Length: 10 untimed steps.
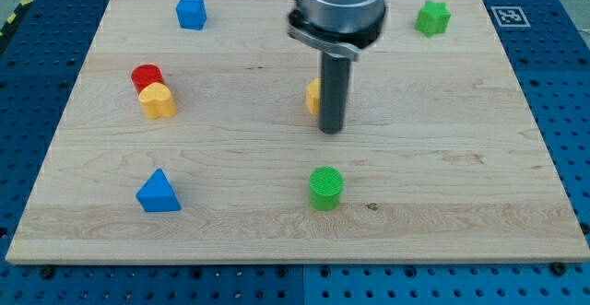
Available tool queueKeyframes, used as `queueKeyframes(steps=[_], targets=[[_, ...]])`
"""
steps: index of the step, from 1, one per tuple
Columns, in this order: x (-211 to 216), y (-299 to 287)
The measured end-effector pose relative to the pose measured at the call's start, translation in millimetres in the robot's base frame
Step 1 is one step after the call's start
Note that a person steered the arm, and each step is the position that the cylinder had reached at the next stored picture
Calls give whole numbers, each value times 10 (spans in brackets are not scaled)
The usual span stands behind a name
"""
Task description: Slide the yellow hexagon to the yellow heart
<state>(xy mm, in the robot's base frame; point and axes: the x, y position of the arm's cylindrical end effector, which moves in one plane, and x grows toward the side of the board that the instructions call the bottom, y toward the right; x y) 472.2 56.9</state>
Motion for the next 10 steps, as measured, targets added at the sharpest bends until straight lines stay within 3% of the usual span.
queueKeyframes(steps=[1,2,5,7,8,10], targets=[[32,595],[-429,697],[-619,-880],[-436,-231],[-274,-356],[-276,-1442]])
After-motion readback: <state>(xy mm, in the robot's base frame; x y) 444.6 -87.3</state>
